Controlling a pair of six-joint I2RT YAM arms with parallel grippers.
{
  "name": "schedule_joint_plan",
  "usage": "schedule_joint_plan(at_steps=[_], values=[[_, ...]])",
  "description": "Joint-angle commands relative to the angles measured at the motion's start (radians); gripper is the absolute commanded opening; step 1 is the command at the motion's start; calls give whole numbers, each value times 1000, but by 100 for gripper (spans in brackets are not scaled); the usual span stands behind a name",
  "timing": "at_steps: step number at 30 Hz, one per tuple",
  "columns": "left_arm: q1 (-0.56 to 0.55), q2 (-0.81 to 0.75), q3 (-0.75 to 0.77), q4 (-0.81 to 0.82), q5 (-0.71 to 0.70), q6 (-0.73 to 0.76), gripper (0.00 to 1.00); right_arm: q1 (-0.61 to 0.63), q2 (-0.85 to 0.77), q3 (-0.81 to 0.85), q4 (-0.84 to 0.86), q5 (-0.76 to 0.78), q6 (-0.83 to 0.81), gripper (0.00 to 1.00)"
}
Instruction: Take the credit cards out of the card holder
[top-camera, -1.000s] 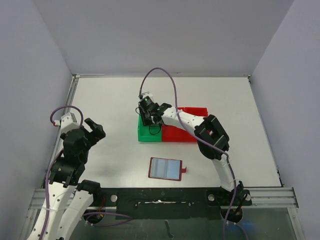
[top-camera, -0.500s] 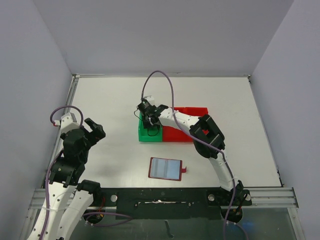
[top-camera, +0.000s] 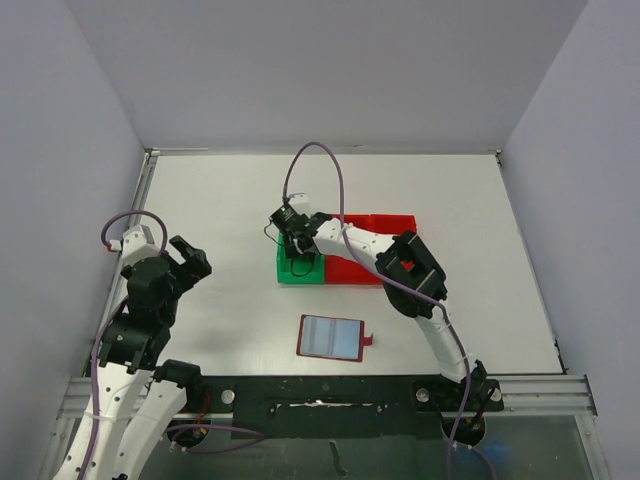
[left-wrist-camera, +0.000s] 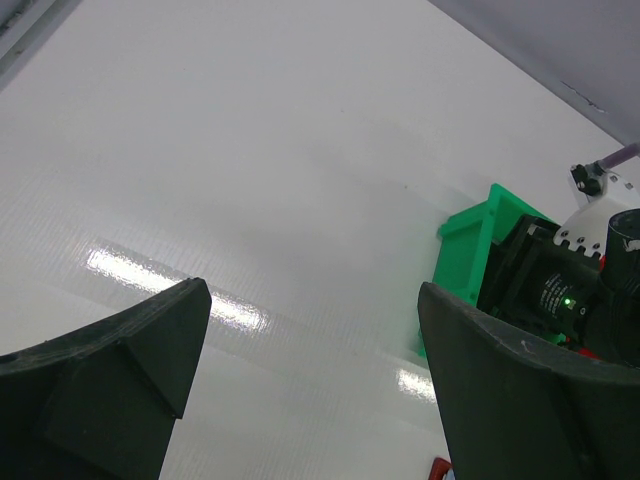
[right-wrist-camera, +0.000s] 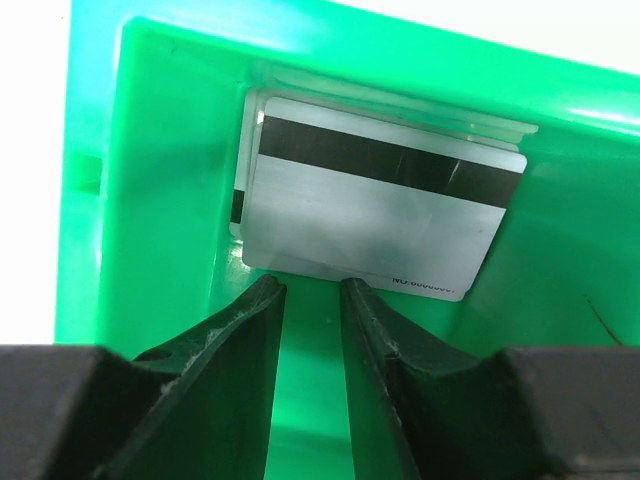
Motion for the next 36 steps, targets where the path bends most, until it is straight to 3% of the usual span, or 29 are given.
schedule_joint_plan(at_steps=[1,19,36], values=[[7,-2,4,31,-6,-2,87,10,-7,17,20,47,30,31],[7,5,4,32,-6,-2,87,9,1,-6,52,146,139,36],[7,1,5,32,-6,-2,87,12,-138,-15,66,24,86,39]])
